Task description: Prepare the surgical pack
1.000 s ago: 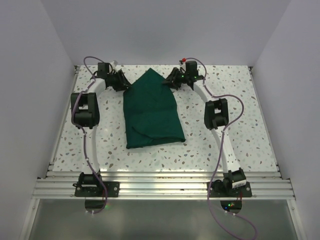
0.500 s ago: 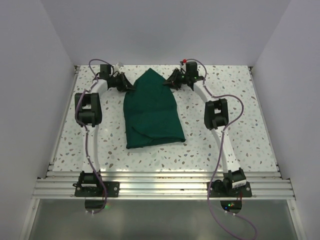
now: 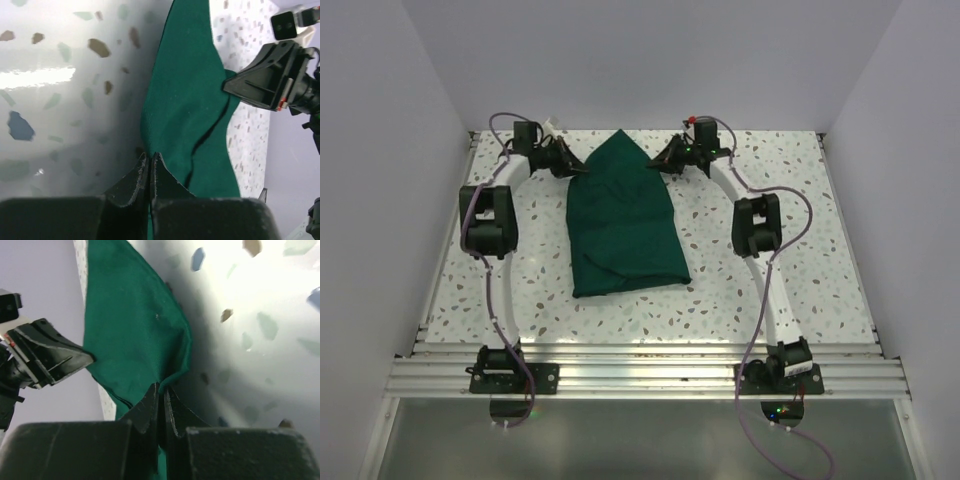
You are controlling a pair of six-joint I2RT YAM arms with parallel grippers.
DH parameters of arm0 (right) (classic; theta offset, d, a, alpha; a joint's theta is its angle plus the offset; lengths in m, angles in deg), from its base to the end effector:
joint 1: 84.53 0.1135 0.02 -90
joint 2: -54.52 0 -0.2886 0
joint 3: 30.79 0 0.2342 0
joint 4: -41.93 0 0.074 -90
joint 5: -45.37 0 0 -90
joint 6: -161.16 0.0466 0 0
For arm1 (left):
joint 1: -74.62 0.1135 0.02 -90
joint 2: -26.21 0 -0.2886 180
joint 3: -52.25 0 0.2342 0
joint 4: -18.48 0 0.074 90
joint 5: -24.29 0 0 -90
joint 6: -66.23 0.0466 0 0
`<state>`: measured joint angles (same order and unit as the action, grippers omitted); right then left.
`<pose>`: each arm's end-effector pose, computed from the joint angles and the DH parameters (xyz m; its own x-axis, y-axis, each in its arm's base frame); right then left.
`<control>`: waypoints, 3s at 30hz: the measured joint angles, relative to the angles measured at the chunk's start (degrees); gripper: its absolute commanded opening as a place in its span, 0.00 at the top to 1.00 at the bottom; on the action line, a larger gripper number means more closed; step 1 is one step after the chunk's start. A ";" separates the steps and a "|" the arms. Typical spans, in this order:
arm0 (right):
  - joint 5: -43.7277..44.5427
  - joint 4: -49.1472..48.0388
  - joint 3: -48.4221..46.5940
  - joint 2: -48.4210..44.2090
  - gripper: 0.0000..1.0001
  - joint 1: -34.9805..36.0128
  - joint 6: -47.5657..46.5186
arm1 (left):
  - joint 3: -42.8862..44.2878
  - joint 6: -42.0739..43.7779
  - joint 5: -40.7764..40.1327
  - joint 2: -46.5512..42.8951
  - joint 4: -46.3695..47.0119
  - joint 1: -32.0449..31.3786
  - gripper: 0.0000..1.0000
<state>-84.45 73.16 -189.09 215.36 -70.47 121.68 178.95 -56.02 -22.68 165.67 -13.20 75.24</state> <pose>0.5921 0.1790 0.1368 -0.8854 0.3894 -0.2538 -0.0308 0.4957 0.8679 0.5452 -0.0259 0.1737 -0.8479 -0.3993 -0.3489 0.0317 0.6186 -0.7851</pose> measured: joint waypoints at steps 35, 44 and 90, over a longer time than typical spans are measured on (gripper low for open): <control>-0.87 21.77 67.08 -62.51 0.90 2.95 -26.25 | -64.08 1.25 -8.59 -69.64 -5.79 -11.32 1.00; -0.28 23.21 74.05 -63.93 0.71 2.89 -29.29 | -74.53 -0.15 -8.94 -73.64 -3.15 -12.74 1.00; -1.79 30.73 34.88 -32.15 0.34 11.72 -37.97 | -56.30 5.90 -10.25 -61.46 -5.38 -12.70 0.45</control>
<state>-86.24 103.89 -154.21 183.21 -58.75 83.71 122.64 -50.12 -32.93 104.21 -18.58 62.54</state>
